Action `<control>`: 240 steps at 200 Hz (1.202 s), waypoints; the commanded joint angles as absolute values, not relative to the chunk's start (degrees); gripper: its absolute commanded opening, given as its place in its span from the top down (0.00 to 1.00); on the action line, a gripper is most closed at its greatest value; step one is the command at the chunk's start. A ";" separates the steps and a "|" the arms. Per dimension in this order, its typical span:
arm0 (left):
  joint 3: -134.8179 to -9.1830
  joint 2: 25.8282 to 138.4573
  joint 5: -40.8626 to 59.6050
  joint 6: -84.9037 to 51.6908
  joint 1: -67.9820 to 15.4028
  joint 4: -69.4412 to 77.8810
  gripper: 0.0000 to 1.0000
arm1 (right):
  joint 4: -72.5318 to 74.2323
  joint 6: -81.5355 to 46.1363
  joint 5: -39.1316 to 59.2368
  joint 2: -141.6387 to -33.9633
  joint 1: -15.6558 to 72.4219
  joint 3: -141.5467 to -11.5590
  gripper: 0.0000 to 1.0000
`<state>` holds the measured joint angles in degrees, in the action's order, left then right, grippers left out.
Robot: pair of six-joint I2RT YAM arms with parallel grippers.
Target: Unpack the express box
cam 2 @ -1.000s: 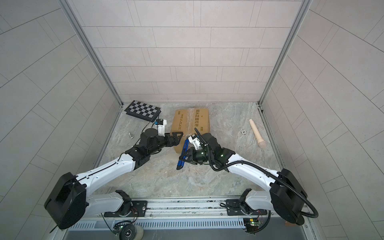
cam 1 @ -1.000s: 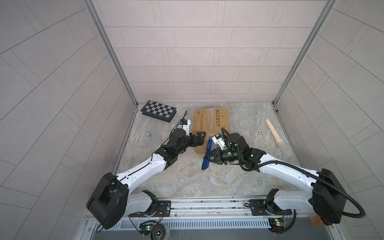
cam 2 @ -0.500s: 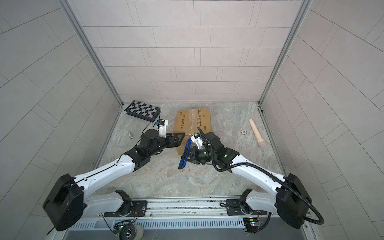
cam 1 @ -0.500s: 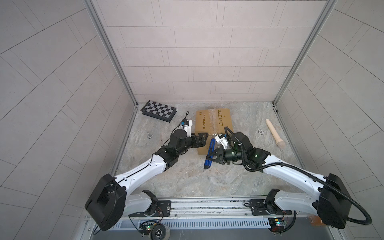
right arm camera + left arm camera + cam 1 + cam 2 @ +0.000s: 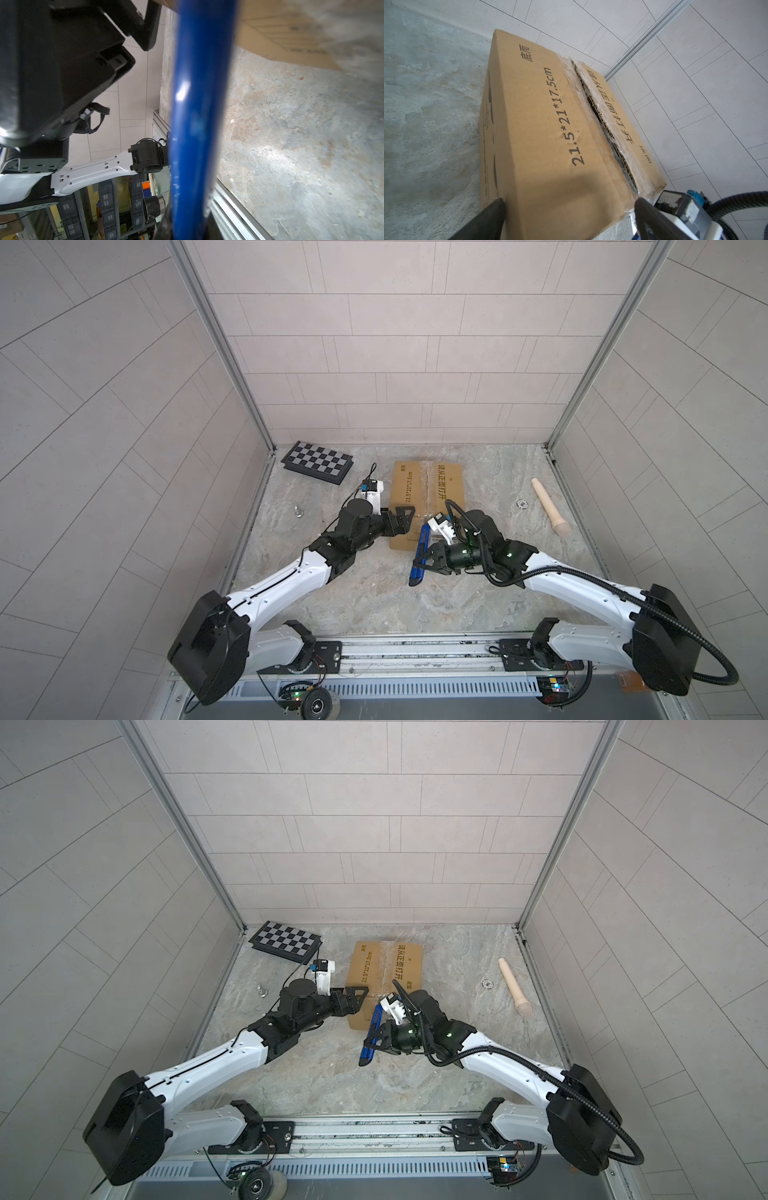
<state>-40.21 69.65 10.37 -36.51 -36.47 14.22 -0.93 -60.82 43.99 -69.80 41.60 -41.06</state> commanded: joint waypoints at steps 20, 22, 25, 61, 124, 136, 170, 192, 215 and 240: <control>-40.27 69.35 13.41 -36.09 -37.71 16.60 0.00 | 1.41 -58.45 47.14 -69.39 43.09 -43.39 1.00; -40.26 69.52 13.11 -36.01 -37.71 16.41 0.00 | 0.97 -58.32 47.01 -69.18 43.01 -43.59 1.00; -40.18 69.81 12.59 -35.79 -37.71 15.97 0.00 | 0.44 -57.99 46.80 -68.83 42.98 -43.87 1.00; -41.87 75.21 7.25 -34.46 -37.35 8.77 0.01 | -4.50 -56.34 45.14 -65.05 42.48 -43.35 1.00; -44.60 78.66 -1.09 -35.03 -37.35 -0.04 0.01 | -14.56 -54.44 42.32 -55.24 40.35 -41.54 1.00; -44.87 78.82 -2.19 -35.61 -37.35 -0.72 0.01 | -17.30 -54.24 41.70 -52.79 40.17 -41.40 1.00; -46.14 79.63 -3.33 -36.60 -37.18 -2.34 0.01 | -24.97 -54.22 39.33 -45.29 39.54 -40.30 1.00; -46.40 79.50 -3.10 -37.01 -37.09 -2.20 0.01 | -29.49 -54.23 38.45 -40.65 37.92 -39.90 1.00; -46.61 78.72 -2.58 -37.22 -36.78 -2.14 0.01 | -33.92 -52.92 37.49 -37.37 35.08 -40.97 1.00; -46.47 77.60 -1.94 -37.37 -36.58 -1.23 0.00 | -36.69 -48.62 40.64 -37.93 25.94 -42.24 1.00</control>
